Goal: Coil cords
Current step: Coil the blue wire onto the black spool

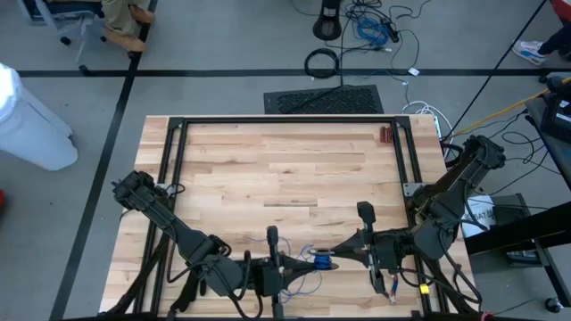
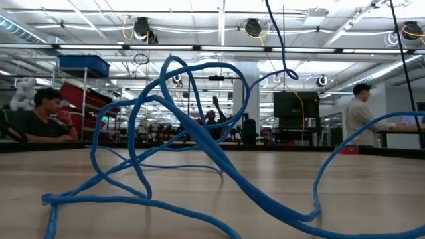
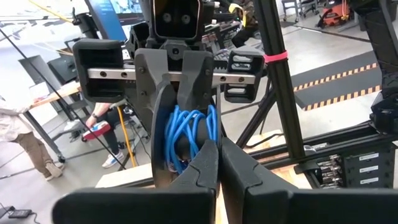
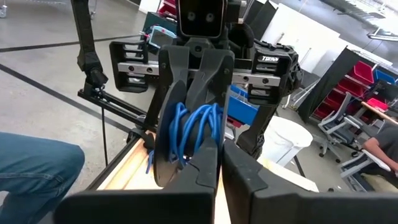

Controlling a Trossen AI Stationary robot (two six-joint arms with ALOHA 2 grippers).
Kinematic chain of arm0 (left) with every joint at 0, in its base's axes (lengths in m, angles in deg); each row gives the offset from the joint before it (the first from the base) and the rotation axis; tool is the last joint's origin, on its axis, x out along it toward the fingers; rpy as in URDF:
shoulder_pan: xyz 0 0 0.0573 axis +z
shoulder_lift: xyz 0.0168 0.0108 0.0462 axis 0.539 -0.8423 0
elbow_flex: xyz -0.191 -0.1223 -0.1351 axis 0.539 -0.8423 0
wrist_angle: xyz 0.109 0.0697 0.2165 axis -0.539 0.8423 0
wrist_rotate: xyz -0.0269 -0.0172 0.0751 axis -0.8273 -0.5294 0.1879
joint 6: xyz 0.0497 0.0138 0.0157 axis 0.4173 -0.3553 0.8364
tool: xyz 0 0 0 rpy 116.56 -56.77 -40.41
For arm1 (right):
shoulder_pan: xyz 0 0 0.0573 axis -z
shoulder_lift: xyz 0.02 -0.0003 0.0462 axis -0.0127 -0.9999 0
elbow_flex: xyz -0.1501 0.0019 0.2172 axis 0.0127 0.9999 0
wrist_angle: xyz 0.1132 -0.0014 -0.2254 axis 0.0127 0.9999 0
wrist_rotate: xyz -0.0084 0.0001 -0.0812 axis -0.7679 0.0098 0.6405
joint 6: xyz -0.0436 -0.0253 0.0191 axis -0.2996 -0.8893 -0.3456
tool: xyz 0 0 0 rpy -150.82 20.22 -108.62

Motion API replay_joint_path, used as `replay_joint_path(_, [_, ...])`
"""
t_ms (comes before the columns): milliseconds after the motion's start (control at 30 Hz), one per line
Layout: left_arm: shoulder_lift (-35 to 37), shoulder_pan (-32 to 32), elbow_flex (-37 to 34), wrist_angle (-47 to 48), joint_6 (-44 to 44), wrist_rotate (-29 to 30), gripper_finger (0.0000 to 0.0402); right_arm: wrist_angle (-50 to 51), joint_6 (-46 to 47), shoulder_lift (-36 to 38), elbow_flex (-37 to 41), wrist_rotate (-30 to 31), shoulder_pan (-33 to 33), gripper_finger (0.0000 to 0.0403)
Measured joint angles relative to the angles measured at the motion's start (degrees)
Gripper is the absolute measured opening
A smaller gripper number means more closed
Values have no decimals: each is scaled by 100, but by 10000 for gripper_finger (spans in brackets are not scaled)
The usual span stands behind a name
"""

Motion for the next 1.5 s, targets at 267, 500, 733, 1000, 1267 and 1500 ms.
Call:
replay_joint_path(267, [-2, 0, 0, -9, 7, 0, 10, 0, 13, 0, 0, -4, 0, 2])
replay_joint_path(500, [-2, 3, 0, -26, 6, 0, 11, 7, 20, 0, 0, -17, -2, 32])
replay_joint_path(733, [-2, 4, 0, -28, 7, 2, 12, 3, 50, 0, 0, -20, -2, 90])
replay_joint_path(1000, [-2, 4, 0, -25, 4, 2, 12, -120, -9, 0, 0, -218, 13, 108])
replay_joint_path(1267, [-2, -2, -2, -7, 4, -201, 12, -129, -8, 0, 0, -588, 125, 14])
replay_joint_path(1500, [-4, 0, -2, -35, 2, -240, 12, -133, 11, 0, -4, -592, 153, 3])
